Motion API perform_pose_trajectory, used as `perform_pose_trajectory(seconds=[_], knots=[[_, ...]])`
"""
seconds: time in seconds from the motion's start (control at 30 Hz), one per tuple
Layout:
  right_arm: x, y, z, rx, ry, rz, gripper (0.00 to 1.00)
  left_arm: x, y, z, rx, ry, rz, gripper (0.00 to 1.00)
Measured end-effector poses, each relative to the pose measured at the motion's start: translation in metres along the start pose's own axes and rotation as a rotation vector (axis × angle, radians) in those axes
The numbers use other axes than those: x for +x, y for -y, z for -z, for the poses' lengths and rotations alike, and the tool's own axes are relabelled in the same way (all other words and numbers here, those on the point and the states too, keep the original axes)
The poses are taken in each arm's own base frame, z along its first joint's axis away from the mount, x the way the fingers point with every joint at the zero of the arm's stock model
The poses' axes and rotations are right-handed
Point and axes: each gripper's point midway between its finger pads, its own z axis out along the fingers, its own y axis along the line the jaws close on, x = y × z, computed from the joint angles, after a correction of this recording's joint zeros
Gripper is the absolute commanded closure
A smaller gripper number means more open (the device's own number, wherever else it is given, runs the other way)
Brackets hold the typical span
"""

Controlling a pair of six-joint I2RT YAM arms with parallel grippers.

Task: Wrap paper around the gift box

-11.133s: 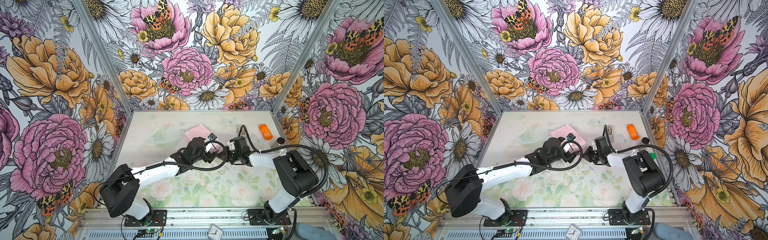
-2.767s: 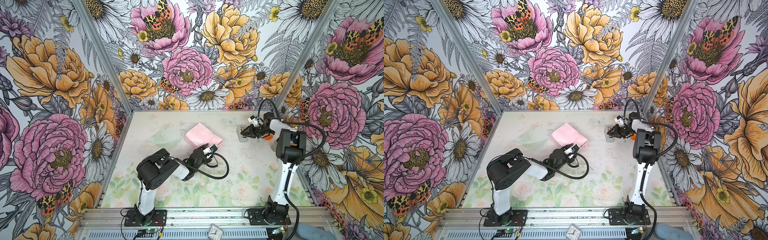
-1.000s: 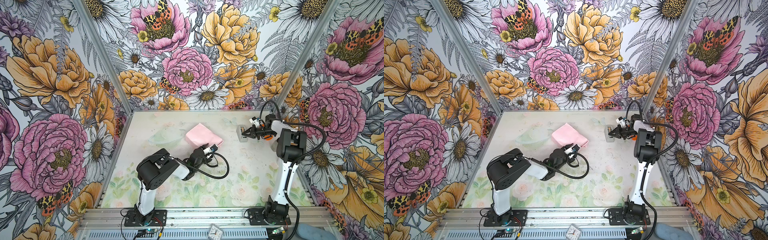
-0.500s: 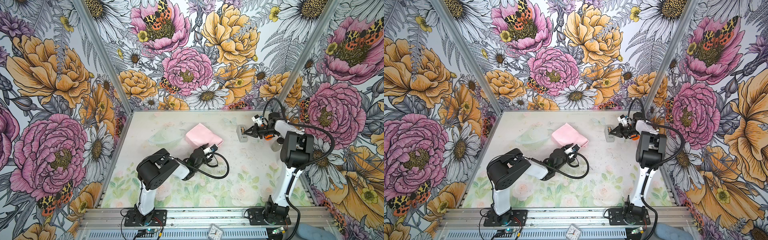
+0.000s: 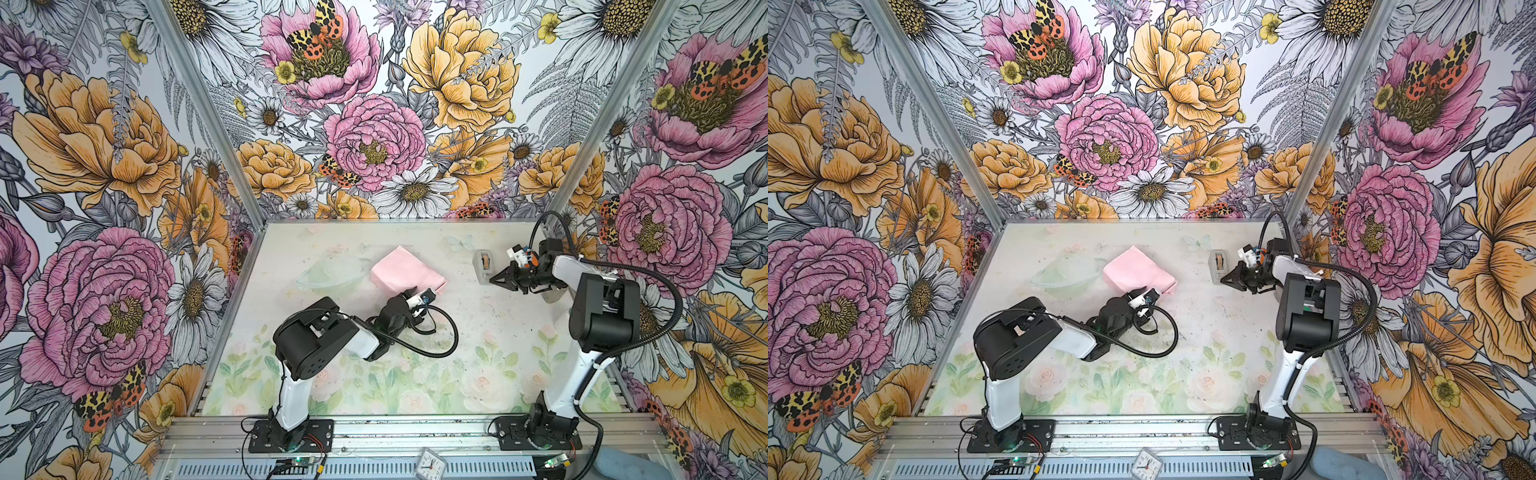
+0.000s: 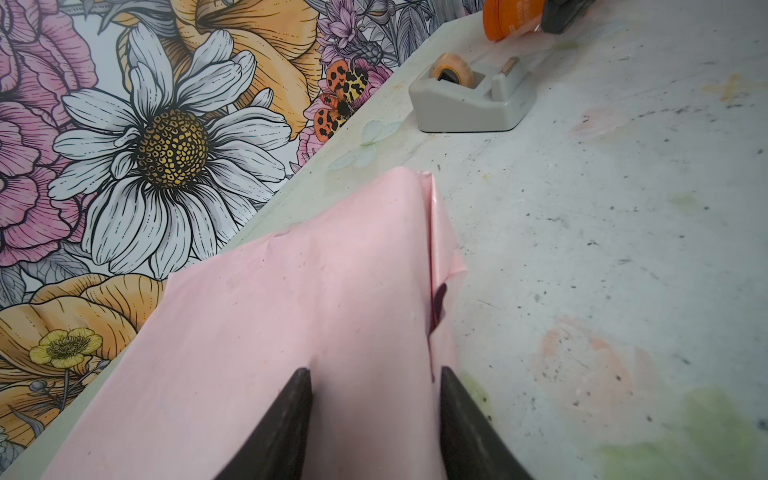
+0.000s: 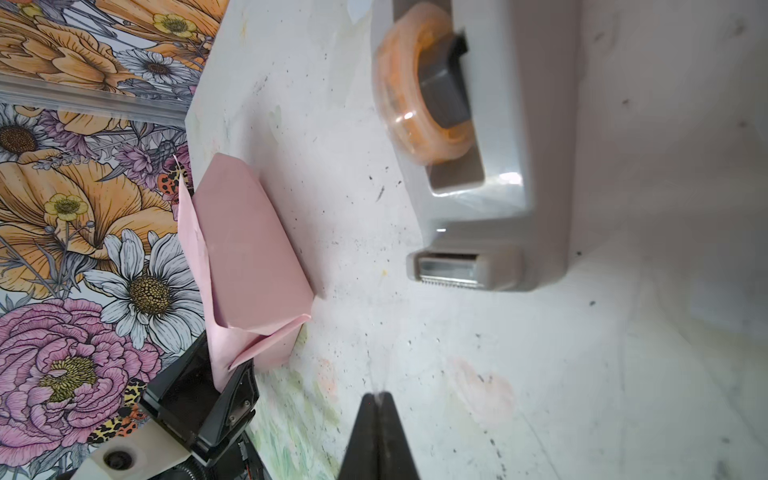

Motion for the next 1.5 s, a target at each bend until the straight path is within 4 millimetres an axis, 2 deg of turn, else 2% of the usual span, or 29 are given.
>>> perform_pose_trajectory(seconds=[0.2, 0.43, 0.7, 1.07, 1.23, 1.37, 1.5], knots=[[0.006, 0.012, -0.008, 0.008, 0.013, -0.033, 1.00, 0.000, 0.000, 0.000, 0.000, 0.000, 0.000, 0.52], [0.007, 0.016, -0.011, 0.008, 0.019, -0.046, 1.00, 0.000, 0.000, 0.000, 0.000, 0.000, 0.000, 0.52], [0.006, 0.036, -0.024, 0.042, 0.014, -0.112, 1.00, 0.000, 0.000, 0.000, -0.002, 0.000, -0.001, 0.52], [-0.004, 0.053, -0.025, 0.116, 0.062, -0.155, 1.00, -0.001, 0.001, 0.000, -0.002, 0.000, -0.001, 0.52], [-0.001, 0.062, -0.025, 0.161, 0.067, -0.188, 1.00, -0.001, 0.001, -0.001, -0.002, 0.000, -0.001, 0.52], [0.000, 0.062, -0.025, 0.161, 0.072, -0.189, 1.00, -0.001, 0.001, -0.002, -0.002, 0.000, -0.001, 0.52], [0.011, 0.056, -0.019, 0.161, 0.081, -0.181, 1.00, -0.001, 0.001, -0.002, -0.002, 0.000, -0.001, 0.52]])
